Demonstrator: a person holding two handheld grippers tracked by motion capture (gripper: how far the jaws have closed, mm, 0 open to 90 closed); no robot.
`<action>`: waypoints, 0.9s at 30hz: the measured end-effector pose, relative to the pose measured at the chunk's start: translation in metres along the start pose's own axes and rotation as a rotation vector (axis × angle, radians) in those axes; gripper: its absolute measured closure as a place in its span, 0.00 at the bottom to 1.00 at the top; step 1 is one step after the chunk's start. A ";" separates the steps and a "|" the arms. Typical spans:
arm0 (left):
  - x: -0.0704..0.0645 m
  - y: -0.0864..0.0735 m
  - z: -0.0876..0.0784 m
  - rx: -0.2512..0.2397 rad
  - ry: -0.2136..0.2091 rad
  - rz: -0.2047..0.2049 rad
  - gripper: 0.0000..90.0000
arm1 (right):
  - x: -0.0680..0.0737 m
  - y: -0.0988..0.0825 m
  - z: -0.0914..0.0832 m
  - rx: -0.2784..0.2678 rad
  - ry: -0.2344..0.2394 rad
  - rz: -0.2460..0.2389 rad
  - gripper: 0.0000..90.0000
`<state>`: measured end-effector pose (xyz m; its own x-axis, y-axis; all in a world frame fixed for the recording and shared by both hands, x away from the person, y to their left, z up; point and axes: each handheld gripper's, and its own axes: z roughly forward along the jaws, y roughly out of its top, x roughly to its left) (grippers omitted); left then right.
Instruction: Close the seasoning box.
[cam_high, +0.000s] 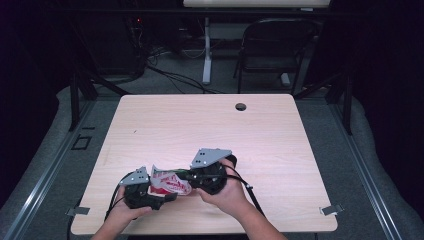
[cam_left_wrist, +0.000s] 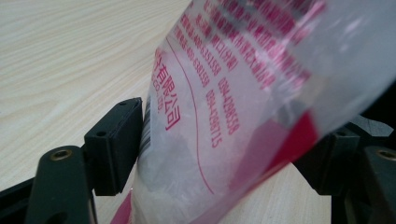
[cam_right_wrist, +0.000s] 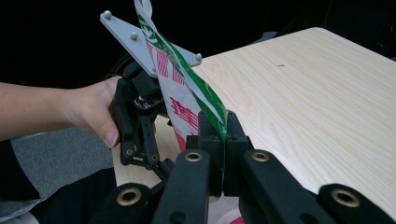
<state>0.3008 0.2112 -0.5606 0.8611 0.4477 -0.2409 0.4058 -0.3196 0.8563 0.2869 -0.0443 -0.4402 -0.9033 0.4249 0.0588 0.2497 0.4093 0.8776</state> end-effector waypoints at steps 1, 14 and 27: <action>0.000 -0.001 0.001 0.002 -0.006 -0.002 0.26 | 0.000 0.000 -0.001 -0.002 0.000 -0.001 1.00; 0.000 -0.005 0.007 0.031 0.002 0.001 0.43 | -0.001 0.004 -0.004 -0.022 0.004 0.011 1.00; -0.001 -0.003 0.008 0.039 0.058 0.009 0.60 | -0.005 0.003 -0.005 -0.021 -0.009 0.023 1.00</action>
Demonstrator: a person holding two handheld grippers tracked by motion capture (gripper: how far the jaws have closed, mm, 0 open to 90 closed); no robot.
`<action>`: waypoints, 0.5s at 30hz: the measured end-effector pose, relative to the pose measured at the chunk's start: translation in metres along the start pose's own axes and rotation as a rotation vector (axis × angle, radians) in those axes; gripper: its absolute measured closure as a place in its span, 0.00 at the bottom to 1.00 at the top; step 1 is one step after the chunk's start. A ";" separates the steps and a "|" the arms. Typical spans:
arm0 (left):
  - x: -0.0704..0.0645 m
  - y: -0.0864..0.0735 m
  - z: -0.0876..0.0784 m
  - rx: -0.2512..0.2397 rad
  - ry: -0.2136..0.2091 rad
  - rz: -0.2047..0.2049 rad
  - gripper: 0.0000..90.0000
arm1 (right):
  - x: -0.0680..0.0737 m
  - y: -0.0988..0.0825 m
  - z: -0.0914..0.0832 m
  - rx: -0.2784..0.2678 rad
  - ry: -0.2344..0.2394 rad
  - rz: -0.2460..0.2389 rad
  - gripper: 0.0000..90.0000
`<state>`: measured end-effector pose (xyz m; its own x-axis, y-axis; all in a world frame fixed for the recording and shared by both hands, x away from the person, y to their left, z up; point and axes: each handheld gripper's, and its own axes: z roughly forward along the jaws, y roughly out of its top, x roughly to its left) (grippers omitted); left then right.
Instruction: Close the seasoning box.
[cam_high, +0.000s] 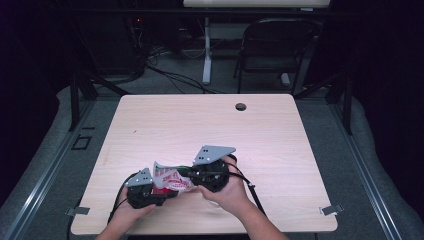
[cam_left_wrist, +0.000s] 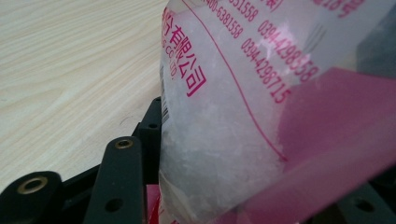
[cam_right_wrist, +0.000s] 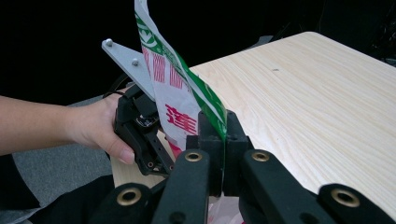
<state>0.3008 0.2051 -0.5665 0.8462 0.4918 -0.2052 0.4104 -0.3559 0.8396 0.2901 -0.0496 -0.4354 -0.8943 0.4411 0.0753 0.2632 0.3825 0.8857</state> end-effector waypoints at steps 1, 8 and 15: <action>0.000 0.001 0.000 0.011 0.009 0.001 0.61 | 0.000 -0.001 0.000 -0.002 -0.002 0.006 1.00; -0.001 0.003 -0.001 0.040 0.058 0.009 0.65 | -0.005 -0.004 0.001 -0.001 0.002 0.031 1.00; -0.004 0.006 -0.002 0.060 0.121 0.042 0.67 | -0.008 -0.007 0.000 0.006 -0.003 0.037 1.00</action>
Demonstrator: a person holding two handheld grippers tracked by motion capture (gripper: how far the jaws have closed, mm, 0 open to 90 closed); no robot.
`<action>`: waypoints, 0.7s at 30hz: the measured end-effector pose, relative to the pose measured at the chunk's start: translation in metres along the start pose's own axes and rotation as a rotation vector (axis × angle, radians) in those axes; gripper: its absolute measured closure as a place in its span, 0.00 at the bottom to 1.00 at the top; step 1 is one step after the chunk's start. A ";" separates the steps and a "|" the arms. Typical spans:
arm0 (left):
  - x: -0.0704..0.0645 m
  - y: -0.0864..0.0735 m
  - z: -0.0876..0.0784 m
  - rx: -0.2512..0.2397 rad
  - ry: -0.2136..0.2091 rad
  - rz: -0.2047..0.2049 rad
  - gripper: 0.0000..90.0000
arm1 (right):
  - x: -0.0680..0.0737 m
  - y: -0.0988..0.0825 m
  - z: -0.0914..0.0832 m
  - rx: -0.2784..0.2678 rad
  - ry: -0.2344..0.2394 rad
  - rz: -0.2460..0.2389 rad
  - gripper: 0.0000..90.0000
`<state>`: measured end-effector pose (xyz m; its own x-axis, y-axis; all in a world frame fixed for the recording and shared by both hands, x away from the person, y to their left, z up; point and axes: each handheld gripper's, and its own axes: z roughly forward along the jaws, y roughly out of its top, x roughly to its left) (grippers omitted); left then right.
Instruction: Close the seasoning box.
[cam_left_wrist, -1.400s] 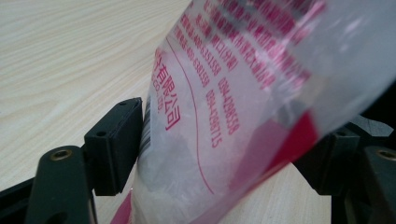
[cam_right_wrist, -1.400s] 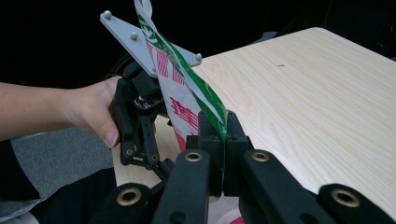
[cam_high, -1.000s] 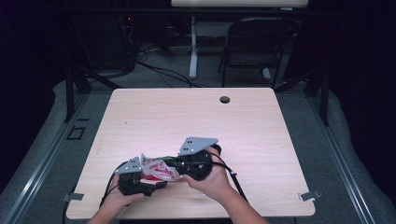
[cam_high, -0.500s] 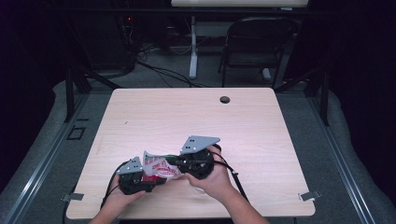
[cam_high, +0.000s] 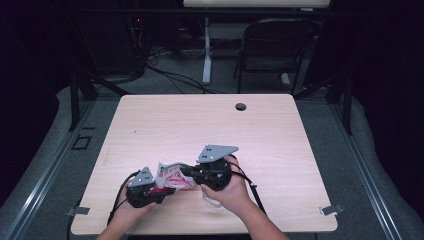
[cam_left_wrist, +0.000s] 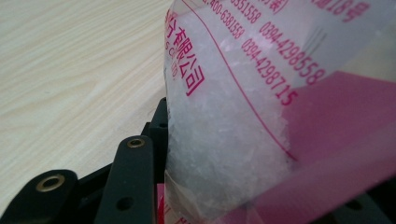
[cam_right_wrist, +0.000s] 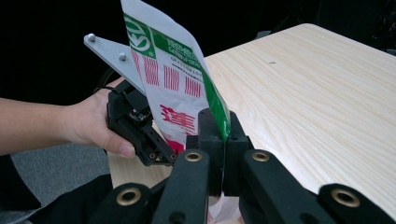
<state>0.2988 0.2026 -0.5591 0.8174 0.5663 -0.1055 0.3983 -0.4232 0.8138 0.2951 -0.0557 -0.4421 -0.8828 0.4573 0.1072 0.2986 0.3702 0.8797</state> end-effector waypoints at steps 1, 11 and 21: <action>-0.001 0.001 0.000 0.000 0.018 0.007 0.67 | 0.000 0.000 0.000 0.000 -0.001 -0.001 1.00; -0.006 0.007 0.000 0.015 0.106 0.089 0.67 | -0.002 -0.005 -0.007 0.007 -0.006 0.012 1.00; -0.013 0.023 0.001 0.041 0.228 0.188 0.67 | -0.009 -0.015 -0.018 -0.008 -0.022 0.041 1.00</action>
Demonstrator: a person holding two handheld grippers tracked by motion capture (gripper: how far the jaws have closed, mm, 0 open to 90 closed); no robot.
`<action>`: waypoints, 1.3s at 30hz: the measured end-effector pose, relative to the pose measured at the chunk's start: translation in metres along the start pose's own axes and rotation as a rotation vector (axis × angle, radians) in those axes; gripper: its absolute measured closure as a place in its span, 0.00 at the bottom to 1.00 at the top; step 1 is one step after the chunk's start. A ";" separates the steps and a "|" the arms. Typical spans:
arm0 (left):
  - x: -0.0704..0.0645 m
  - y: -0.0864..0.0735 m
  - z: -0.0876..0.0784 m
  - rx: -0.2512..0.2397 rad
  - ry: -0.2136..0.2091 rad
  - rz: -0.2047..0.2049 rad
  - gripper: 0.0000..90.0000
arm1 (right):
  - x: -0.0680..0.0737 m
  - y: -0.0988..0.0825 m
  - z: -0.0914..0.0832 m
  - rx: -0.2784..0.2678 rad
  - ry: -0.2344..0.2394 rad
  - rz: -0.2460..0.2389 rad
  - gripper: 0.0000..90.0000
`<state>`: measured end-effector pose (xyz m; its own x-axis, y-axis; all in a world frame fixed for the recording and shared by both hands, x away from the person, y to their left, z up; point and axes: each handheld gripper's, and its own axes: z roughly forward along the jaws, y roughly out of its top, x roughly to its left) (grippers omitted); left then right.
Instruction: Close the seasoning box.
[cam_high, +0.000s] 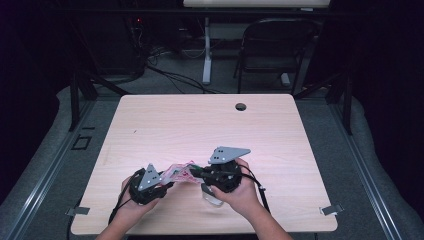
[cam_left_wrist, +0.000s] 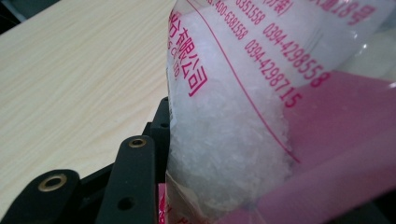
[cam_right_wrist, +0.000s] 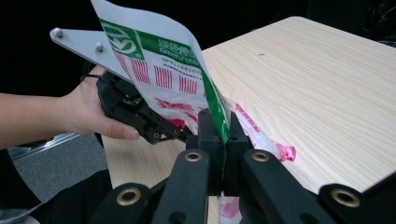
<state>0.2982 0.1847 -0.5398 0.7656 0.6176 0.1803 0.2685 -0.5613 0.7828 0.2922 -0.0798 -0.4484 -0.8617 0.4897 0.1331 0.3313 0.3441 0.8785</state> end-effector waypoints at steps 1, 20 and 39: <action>0.000 0.003 0.000 -0.001 0.017 0.013 0.68 | 0.000 0.000 -0.001 -0.005 -0.001 0.004 1.00; -0.003 0.022 0.010 -0.043 0.115 0.153 0.68 | -0.004 -0.010 -0.020 -0.061 -0.072 0.005 1.00; -0.007 0.012 0.016 0.030 0.163 0.219 0.68 | -0.008 -0.022 -0.018 -0.009 -0.075 -0.005 0.84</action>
<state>0.3053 0.1648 -0.5411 0.7036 0.5589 0.4388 0.1257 -0.7057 0.6972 0.2848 -0.1061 -0.4602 -0.8319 0.5469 0.0936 0.3230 0.3401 0.8832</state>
